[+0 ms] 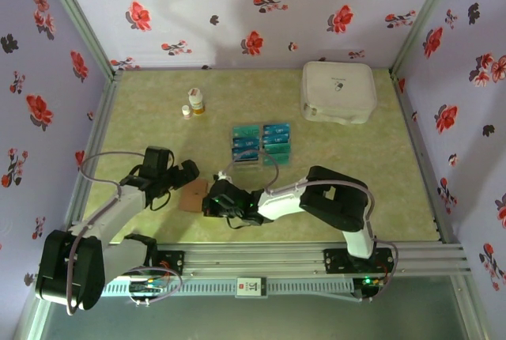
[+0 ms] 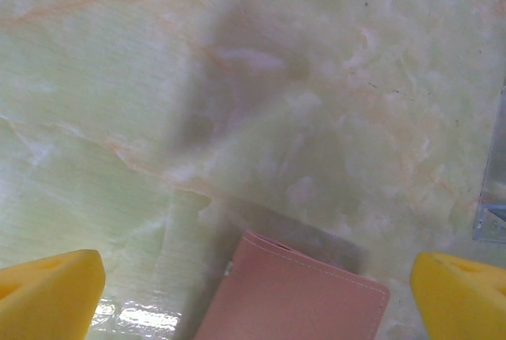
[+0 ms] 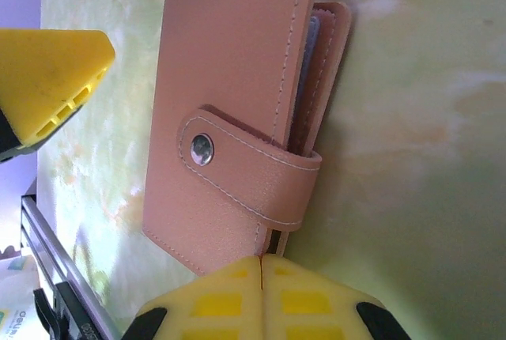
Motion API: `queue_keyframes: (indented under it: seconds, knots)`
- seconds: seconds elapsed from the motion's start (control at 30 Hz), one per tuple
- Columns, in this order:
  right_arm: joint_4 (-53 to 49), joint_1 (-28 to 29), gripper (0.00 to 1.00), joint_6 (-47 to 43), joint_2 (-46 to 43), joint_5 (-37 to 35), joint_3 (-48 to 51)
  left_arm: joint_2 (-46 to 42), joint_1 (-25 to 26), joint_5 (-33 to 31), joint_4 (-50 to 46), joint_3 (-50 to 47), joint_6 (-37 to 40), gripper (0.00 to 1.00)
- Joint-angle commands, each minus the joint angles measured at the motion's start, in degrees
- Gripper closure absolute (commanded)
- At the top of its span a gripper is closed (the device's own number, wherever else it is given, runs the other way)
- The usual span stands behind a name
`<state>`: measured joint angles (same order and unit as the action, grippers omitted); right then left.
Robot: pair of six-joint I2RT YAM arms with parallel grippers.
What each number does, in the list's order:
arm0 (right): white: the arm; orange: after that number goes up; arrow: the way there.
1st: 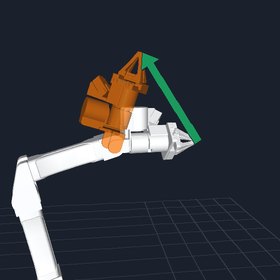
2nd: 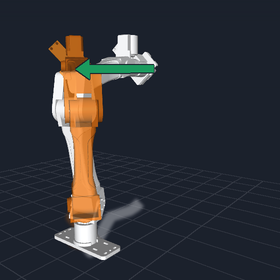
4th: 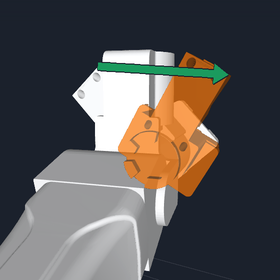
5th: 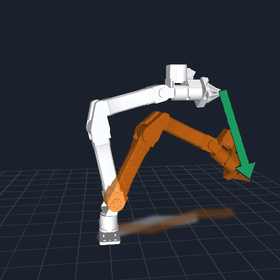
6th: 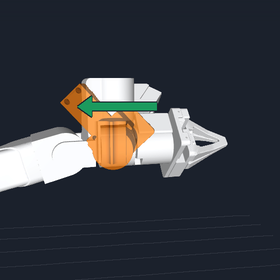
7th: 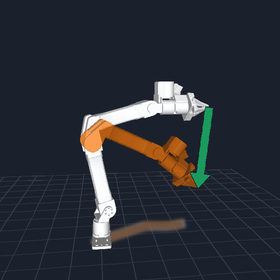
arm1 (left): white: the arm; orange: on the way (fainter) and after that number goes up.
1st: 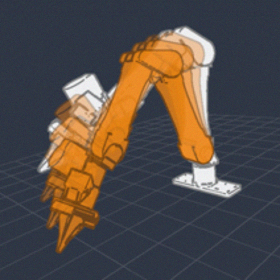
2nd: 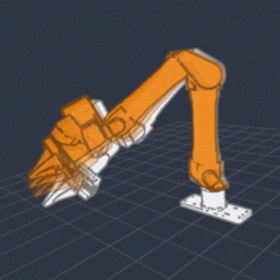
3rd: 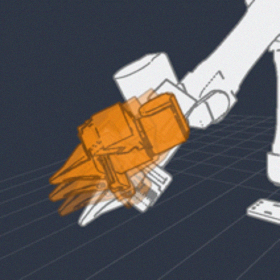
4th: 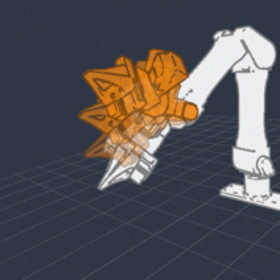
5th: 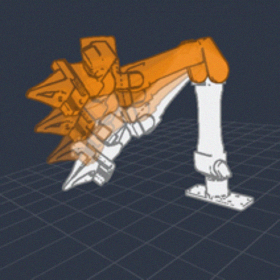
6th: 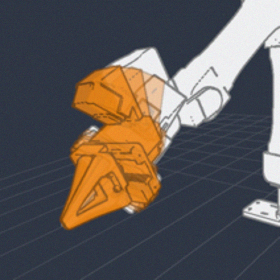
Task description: Put the credit cards into the card holder
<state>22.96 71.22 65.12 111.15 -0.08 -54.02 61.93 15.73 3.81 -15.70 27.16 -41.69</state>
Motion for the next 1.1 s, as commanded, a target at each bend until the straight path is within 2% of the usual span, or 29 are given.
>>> queue_keyframes:
  seconds: [0.0,0.4,0.63,0.8,0.87,0.9,0.97,1.07]
  knots:
    - [1.4,-0.7,1.0,-1.0,-5.5,-2.1,2.7,0.7,-0.3,1.5,0.8,1.4,0.1,0.0]
    - [-4.0,-3.1,1.0,-6.4,-18.7,-1.9,7.4,1.3,-0.3,5.1,1.4,4.7,-1.7,0.0]
    - [-9.1,-4.4,1.0,-9.6,-25.5,-3.0,7.3,3.1,-0.3,11.2,5.2,6.3,-6.2,0.0]
    - [-14.0,-5.4,1.0,-11.1,-26.7,-3.8,7.0,4.2,-0.3,11.9,5.8,7.5,-6.6,0.0]
    - [-15.2,-5.3,0.81,-11.2,-25.6,-3.2,6.9,4.5,-0.3,12.0,5.1,7.5,-6.4,0.0]
    - [-15.4,-5.3,0.74,-11.2,-24.9,-2.6,7.0,4.5,-0.3,12.0,5.1,7.1,-6.3,0.0]
    - [-15.2,-5.3,0.68,-11.0,-23.5,-1.5,7.5,4.4,-0.2,12.2,5.1,6.1,-6.3,0.0]
    - [-13.2,-5.3,0.65,-10.0,-21.5,-0.8,9.2,4.1,0.2,12.5,5.6,4.4,-6.9,0.0]
